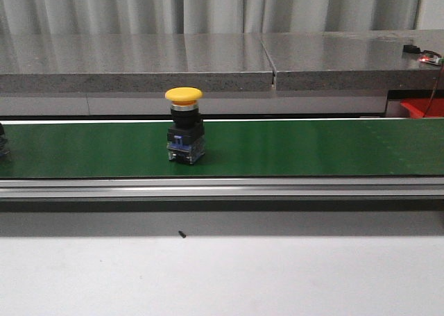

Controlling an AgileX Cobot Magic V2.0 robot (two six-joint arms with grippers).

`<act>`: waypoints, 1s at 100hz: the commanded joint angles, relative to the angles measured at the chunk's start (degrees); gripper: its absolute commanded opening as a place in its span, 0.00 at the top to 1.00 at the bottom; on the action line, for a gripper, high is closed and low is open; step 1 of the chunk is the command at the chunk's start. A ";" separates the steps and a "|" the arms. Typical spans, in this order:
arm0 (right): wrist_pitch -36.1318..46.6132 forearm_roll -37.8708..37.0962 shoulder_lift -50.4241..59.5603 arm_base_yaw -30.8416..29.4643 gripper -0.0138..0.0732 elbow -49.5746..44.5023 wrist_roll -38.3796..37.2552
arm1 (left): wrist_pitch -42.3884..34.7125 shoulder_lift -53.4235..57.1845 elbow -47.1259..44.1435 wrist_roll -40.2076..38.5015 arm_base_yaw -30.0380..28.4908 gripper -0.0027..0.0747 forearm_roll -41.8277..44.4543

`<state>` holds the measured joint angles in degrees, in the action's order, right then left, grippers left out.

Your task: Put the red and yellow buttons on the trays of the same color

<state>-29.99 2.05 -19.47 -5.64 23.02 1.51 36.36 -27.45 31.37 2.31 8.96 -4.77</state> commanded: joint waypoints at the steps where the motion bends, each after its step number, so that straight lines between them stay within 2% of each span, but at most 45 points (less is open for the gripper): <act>1: 4.29 0.26 -0.34 -0.07 0.91 1.37 0.22 | -4.21 -0.12 1.60 -0.44 0.32 0.99 -0.35; 61: 3.52 0.81 -1.17 -0.07 0.91 2.36 0.27 | -3.68 -0.12 1.60 -0.44 0.32 0.99 -0.35; 83: -1.60 0.95 -8.96 -0.07 0.90 8.44 3.65 | -3.68 -0.12 1.60 -0.44 0.32 0.99 -0.35; 100: -3.23 5.48 -15.84 1.75 0.90 13.94 6.61 | -3.68 -0.12 1.60 -0.44 0.32 0.99 -0.35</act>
<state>-36.11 5.04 -32.04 -4.82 32.94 5.91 36.36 -27.45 31.37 2.31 8.96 -4.77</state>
